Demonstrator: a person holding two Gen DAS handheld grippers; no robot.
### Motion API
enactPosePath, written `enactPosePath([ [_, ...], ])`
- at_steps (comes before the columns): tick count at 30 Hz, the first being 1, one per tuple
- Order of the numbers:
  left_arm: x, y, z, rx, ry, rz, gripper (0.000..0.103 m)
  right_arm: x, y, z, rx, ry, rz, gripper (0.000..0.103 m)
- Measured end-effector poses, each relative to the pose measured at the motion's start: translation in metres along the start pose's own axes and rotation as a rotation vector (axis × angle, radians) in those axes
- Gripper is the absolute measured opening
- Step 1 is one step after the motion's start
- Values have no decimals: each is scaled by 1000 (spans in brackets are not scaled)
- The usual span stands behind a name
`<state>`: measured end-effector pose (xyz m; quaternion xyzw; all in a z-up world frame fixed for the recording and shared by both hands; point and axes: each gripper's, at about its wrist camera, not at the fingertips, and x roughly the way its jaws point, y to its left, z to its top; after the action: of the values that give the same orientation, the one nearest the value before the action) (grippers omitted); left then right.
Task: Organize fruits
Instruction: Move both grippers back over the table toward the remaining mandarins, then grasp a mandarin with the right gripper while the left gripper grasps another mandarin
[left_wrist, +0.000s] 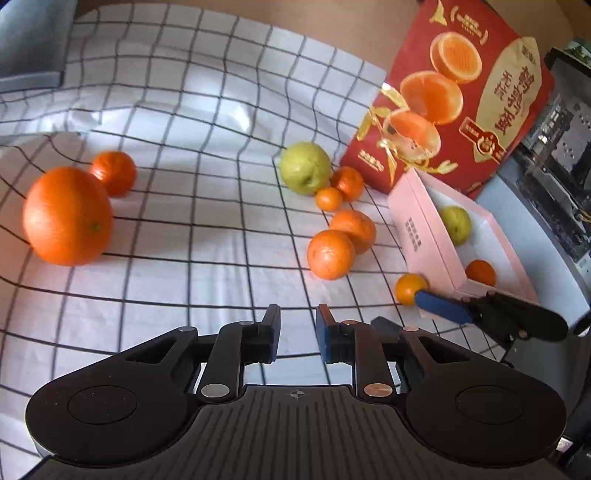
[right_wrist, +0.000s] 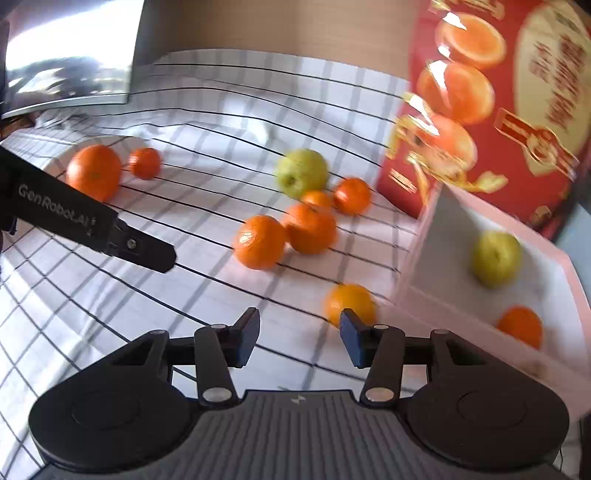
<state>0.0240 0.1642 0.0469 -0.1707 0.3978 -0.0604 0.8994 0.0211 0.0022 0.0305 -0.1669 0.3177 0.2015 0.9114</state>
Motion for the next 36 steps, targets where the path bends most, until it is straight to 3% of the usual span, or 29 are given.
enactPosePath([
  [8, -10, 15, -12, -7, -34, 81, 24, 19, 9, 30, -148, -32, -51, 48],
  [12, -21, 25, -18, -45, -49, 86, 24, 39, 3, 52, -127, -20, -55, 49],
  [16, -29, 32, -22, -67, -62, 89, 24, 69, -5, 63, -65, 31, -55, 58],
  [20, -29, 31, -20, -73, -66, 97, 24, 94, -15, 64, 34, 123, -21, 53],
  [22, -27, 28, -16, -60, -68, 100, 24, 87, -15, 62, 48, 110, -24, 48],
  [25, -19, 20, -5, -33, -66, 94, 24, 61, -16, 53, 59, 97, 71, 48],
  [30, 3, -8, 19, 61, -59, 89, 24, 7, -15, 14, 35, 95, 152, 48],
  [33, 15, -23, 31, 103, -67, 114, 25, -21, -22, -12, 32, 103, 133, 48],
  [36, 24, -33, 39, 131, -54, 121, 25, -42, -31, -36, 9, 106, 61, 48],
])
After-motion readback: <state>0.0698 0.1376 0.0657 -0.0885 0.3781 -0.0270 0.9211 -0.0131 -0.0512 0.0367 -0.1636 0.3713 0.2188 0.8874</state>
